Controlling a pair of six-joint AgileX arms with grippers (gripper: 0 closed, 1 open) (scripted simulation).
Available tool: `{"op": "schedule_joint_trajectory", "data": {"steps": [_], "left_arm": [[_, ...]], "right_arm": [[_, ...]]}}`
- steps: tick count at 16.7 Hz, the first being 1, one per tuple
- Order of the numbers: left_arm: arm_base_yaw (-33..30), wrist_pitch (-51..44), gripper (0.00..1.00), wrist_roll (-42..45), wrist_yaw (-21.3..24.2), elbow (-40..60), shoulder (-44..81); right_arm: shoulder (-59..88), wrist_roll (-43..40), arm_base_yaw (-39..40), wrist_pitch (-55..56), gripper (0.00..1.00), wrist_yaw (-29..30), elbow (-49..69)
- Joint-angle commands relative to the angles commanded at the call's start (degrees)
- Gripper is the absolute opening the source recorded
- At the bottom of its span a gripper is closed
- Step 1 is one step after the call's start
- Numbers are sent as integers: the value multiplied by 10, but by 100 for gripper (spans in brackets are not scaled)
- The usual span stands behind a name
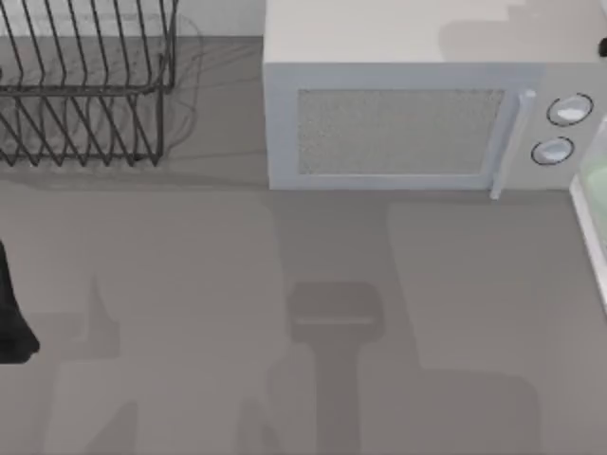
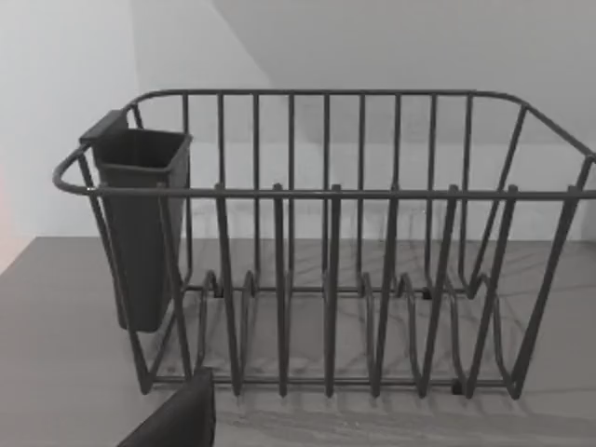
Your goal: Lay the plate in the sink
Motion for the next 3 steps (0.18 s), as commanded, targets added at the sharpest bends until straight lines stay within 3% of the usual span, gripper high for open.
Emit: {"op": "schedule_joint_trajectory", "data": {"steps": [3], "left_arm": [[0, 0, 100, 0, 0, 0, 0]], "right_arm": [[0, 0, 0, 0, 100, 0, 0]]}}
